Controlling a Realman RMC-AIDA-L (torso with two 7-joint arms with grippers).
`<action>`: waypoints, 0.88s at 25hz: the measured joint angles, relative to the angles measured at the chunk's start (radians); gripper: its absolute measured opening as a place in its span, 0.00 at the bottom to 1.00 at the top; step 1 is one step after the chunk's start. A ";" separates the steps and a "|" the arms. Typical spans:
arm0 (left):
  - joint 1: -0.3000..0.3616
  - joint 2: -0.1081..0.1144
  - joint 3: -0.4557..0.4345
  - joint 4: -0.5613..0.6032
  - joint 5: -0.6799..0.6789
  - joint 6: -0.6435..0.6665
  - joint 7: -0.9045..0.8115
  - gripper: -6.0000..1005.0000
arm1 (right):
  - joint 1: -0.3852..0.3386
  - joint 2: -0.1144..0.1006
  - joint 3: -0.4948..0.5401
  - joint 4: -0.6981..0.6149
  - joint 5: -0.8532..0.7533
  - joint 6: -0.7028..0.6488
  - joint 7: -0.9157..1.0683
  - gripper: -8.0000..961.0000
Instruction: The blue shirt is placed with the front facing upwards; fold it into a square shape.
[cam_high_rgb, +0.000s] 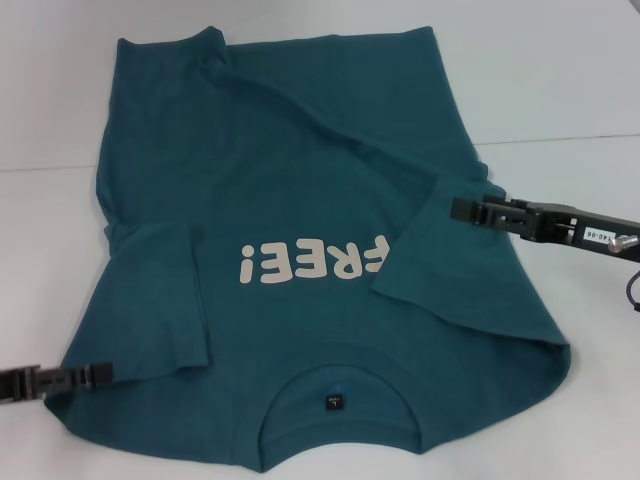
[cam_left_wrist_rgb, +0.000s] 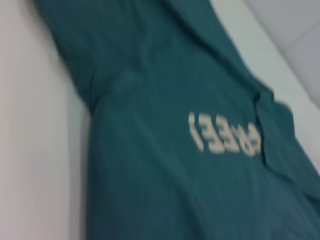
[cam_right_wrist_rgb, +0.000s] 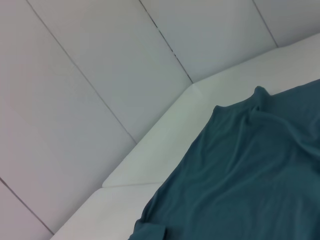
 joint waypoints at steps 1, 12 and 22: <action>-0.002 0.000 0.000 0.001 0.018 0.014 -0.013 0.90 | 0.000 -0.001 0.002 -0.002 0.000 0.000 0.000 0.95; -0.030 0.016 -0.006 0.009 0.198 0.086 -0.117 0.90 | 0.003 -0.022 0.012 -0.005 0.001 -0.001 0.003 0.95; -0.070 0.027 0.006 -0.025 0.247 0.100 -0.170 0.90 | 0.005 -0.027 0.018 -0.010 0.013 -0.002 0.017 0.95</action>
